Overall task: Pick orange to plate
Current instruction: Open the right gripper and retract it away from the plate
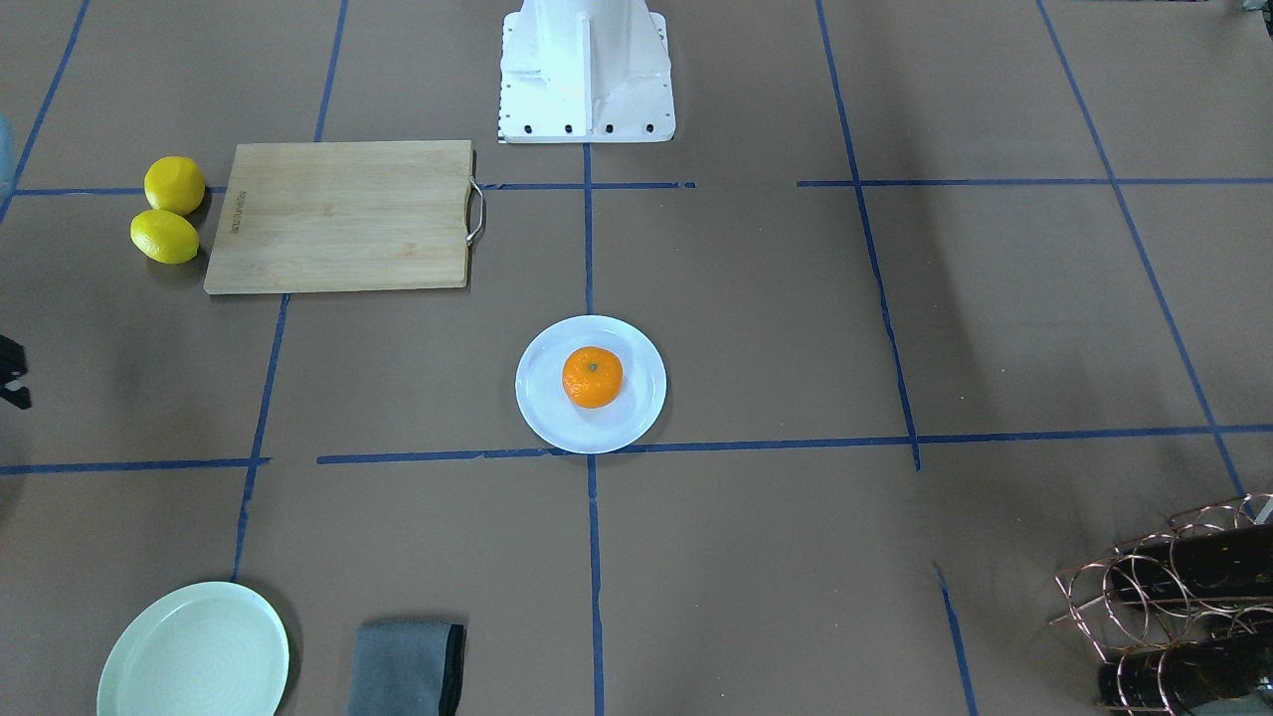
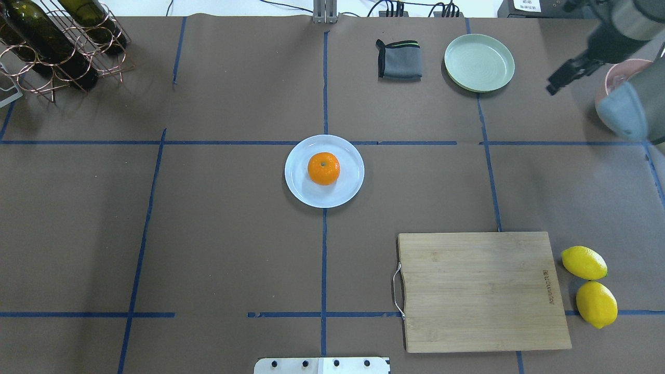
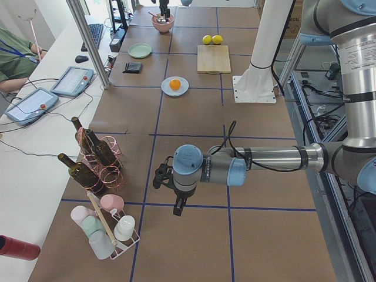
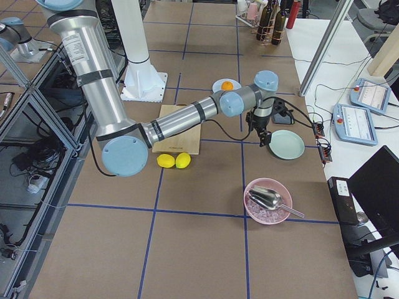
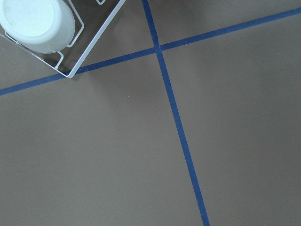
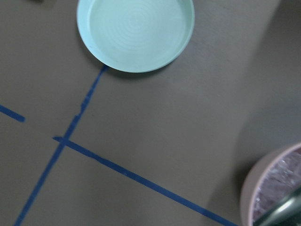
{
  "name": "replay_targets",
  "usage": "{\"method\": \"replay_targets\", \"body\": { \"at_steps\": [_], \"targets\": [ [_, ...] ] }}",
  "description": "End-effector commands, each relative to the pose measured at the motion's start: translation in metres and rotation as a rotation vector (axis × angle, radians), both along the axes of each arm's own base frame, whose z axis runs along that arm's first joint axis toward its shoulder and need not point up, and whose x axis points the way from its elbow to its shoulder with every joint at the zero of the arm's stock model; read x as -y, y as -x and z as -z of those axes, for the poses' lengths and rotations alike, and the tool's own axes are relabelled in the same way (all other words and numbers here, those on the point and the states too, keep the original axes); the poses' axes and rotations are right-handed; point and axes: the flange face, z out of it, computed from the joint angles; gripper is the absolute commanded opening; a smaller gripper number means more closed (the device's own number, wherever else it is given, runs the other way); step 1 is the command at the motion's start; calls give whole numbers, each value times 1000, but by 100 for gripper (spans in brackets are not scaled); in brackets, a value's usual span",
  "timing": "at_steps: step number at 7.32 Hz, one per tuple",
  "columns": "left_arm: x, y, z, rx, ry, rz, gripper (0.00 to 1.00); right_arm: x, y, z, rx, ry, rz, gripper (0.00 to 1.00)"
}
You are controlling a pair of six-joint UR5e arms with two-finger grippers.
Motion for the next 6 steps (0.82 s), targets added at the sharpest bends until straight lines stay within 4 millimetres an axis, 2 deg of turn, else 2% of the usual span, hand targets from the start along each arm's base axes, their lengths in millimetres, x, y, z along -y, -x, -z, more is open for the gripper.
{"method": "replay_targets", "body": {
  "at_steps": [1, 3, 4, 5, 6],
  "targets": [
    [-1, 0, -2, 3, 28, 4, 100, -62, -100, -108, -29, 91, -58, 100],
    [3, 1, 13, 2, 92, 5, 100, -111, -143, -168, -35, 101, -133, 100],
    [3, 1, 15, 2, 94, 5, 100, -126, -154, -212, -34, 179, -150, 100],
    [5, 1, 18, -1, 85, 4, 100, -128, -167, -210, 16, 177, -183, 100],
    [5, 1, 18, -1, 82, 4, 100, -127, -171, -205, 56, 191, -190, 100]
  ]
}}
